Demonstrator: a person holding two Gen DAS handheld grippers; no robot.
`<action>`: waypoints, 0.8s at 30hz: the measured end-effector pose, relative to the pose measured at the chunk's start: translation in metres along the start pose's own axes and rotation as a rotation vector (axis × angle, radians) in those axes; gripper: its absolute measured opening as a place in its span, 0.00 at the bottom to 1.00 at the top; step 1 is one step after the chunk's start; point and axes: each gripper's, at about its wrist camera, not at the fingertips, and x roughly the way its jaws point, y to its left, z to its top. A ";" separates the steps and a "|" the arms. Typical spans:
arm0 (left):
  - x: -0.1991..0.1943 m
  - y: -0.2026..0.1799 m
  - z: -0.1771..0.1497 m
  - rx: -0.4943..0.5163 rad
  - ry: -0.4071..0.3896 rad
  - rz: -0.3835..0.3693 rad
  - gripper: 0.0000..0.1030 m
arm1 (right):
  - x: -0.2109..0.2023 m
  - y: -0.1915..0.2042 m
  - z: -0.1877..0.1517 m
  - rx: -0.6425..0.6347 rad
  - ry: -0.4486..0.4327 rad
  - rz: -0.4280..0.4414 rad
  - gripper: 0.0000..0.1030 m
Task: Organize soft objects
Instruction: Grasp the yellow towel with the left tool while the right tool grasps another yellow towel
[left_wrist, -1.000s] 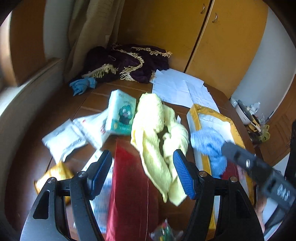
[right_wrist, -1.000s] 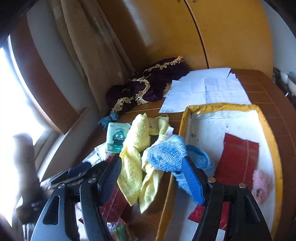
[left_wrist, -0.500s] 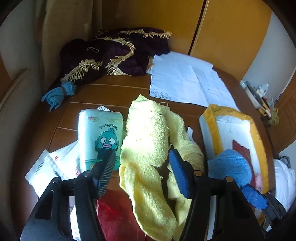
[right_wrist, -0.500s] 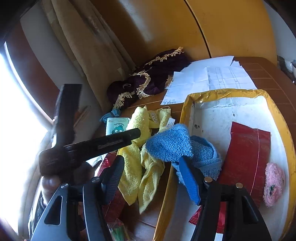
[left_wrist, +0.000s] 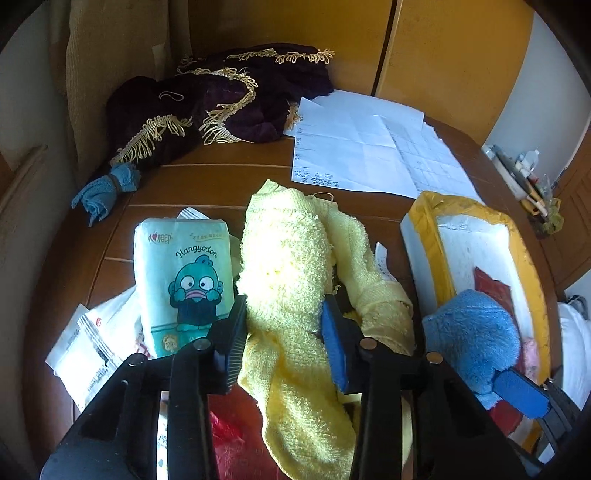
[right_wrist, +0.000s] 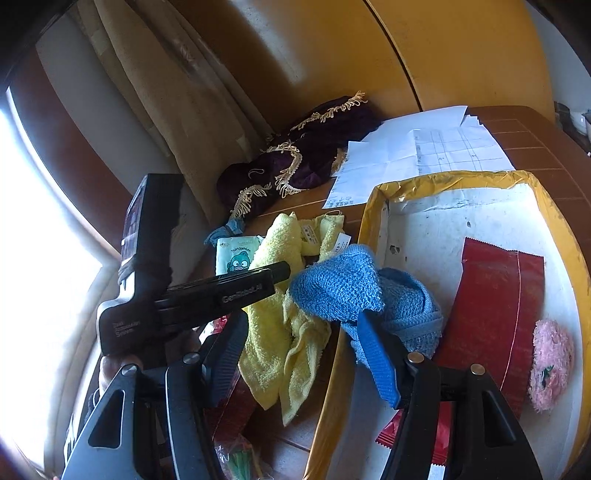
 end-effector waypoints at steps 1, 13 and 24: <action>-0.002 0.002 -0.001 -0.011 0.000 -0.019 0.34 | -0.001 0.000 0.000 0.001 -0.002 0.002 0.62; -0.040 0.035 -0.019 -0.194 -0.046 -0.244 0.33 | -0.008 0.001 0.000 0.016 -0.020 0.031 0.62; -0.084 0.071 -0.056 -0.319 -0.151 -0.326 0.33 | -0.017 0.013 0.004 0.035 -0.016 0.052 0.59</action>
